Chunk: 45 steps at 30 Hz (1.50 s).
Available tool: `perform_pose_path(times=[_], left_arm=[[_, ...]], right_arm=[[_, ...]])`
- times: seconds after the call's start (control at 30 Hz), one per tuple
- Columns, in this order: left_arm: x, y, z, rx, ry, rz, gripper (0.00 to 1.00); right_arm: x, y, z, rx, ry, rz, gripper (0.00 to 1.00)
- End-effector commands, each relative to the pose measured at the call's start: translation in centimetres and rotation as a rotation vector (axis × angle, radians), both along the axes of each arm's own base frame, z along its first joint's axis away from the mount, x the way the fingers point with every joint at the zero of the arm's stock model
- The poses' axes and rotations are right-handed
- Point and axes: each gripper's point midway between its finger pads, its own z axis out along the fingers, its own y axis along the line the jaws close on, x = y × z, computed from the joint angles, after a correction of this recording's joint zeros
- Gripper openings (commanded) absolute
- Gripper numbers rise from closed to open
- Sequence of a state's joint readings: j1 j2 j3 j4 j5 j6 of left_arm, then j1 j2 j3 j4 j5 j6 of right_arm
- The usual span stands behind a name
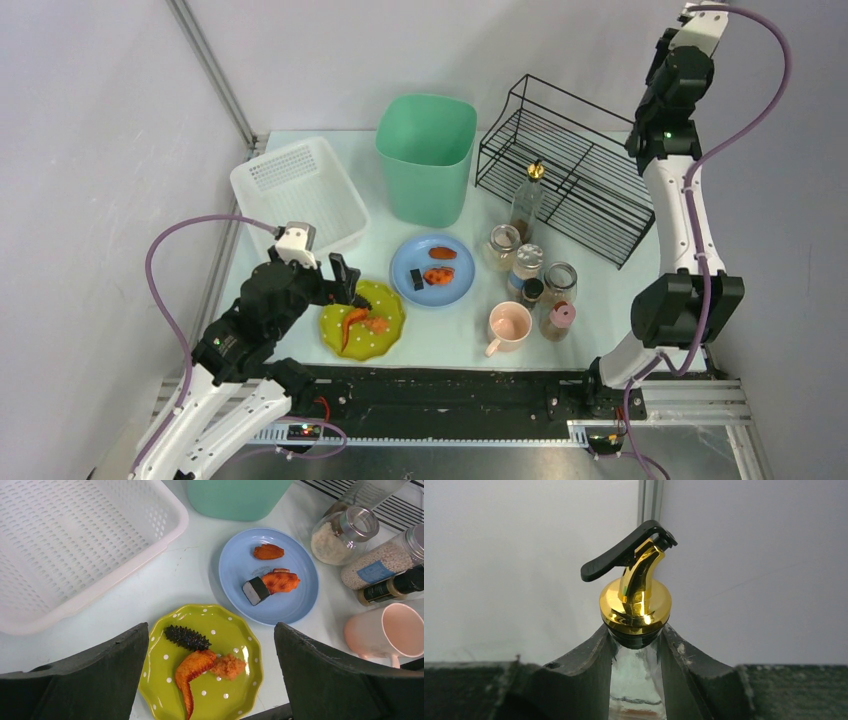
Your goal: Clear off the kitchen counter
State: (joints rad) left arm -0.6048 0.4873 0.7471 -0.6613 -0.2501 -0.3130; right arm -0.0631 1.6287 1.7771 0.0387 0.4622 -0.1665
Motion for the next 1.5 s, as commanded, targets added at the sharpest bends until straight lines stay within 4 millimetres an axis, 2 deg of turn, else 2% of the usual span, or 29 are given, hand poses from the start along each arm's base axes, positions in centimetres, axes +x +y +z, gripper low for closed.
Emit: perform_pose_path(times=[0.0, 0.13, 0.33, 0.4, 0.5, 0.57, 0.6, 0.63, 0.67, 0.7, 0.73, 0.77, 0.8, 0.83, 0.87, 0.9, 0.93, 0.97, 1.0, 1.03, 1.2, 1.47], left_arm=[[-0.1, -0.2, 0.8, -0.003, -0.027, -0.022, 0.98], [-0.1, -0.2, 0.7, -0.002, -0.025, -0.025, 0.98], [-0.1, -0.3, 0.6, -0.002, -0.023, -0.024, 0.98], [-0.1, -0.3, 0.6, -0.002, -0.022, -0.024, 0.98], [-0.1, -0.3, 0.6, -0.003, -0.021, -0.028, 0.98], [-0.1, -0.3, 0.6, -0.002, -0.021, -0.026, 0.98], [-0.1, -0.2, 0.6, -0.002, -0.023, -0.023, 0.98], [-0.1, -0.2, 0.7, -0.002, -0.024, -0.022, 0.98], [-0.1, -0.2, 0.7, -0.002, -0.026, -0.020, 0.98], [-0.1, -0.1, 0.7, -0.003, -0.027, -0.018, 0.98], [-0.1, -0.1, 0.7, -0.002, -0.028, -0.017, 0.98], [-0.1, 0.0, 0.7, -0.002, -0.028, -0.015, 0.98], [-0.1, 0.0, 0.7, -0.002, -0.027, -0.014, 0.98], [-0.1, -0.1, 0.6, -0.001, -0.026, -0.015, 0.98], [-0.1, -0.1, 0.6, 0.000, -0.025, -0.016, 0.98], [-0.1, -0.1, 0.6, 0.000, -0.024, -0.017, 0.98], [-0.1, -0.1, 0.6, 0.000, -0.025, -0.018, 0.98], [-0.1, -0.1, 0.6, -0.001, -0.025, -0.018, 0.98], [-0.1, -0.1, 0.7, -0.001, -0.026, -0.018, 0.98], [-0.1, -0.1, 0.6, -0.001, -0.026, -0.016, 0.98], [-0.1, -0.2, 0.6, 0.003, -0.022, -0.021, 0.98], [0.0, -0.1, 0.6, 0.005, -0.022, -0.015, 0.98]], right_arm=[[-1.0, 0.2, 5.4, -0.001, -0.161, 0.009, 0.00], [-0.3, 1.0, 4.4, 0.002, -0.135, 0.026, 0.00], [2.2, 2.8, 2.7, 0.008, -0.087, 0.051, 0.00], [3.1, 4.3, 2.2, 0.020, -0.079, 0.068, 0.00], [4.0, 5.2, 2.2, 0.052, -0.088, 0.083, 0.00], [5.4, 5.9, 1.2, 0.066, -0.071, 0.092, 0.00], [5.6, 6.4, 1.6, 0.075, -0.081, 0.099, 0.00], [6.4, 7.0, 0.9, 0.080, -0.068, 0.106, 0.00], [6.6, 7.2, 1.4, 0.091, -0.084, 0.109, 0.00], [7.4, 7.8, 0.6, 0.096, -0.074, 0.116, 0.00], [7.5, 8.0, 1.5, 0.106, -0.100, 0.117, 0.00], [8.5, 8.6, 0.2, 0.109, -0.073, 0.121, 0.00], [8.7, 8.8, 0.6, 0.113, -0.079, 0.120, 0.00], [9.5, 9.2, -0.2, 0.112, -0.063, 0.125, 0.00], [9.5, 9.4, 0.9, 0.113, -0.082, 0.124, 0.00], [10.4, 9.9, -0.1, 0.113, -0.066, 0.128, 0.00], [10.4, 10.0, 0.7, 0.116, -0.082, 0.128, 0.00], [11.2, 10.4, -0.3, 0.118, -0.067, 0.132, 0.00], [11.3, 10.6, 0.2, 0.124, -0.079, 0.134, 0.00], [11.9, 11.1, -0.6, 0.125, -0.070, 0.139, 0.00], [13.4, 12.8, -2.2, 0.123, -0.072, 0.157, 0.00], [14.7, 14.8, -3.9, 0.123, -0.063, 0.178, 0.00]])
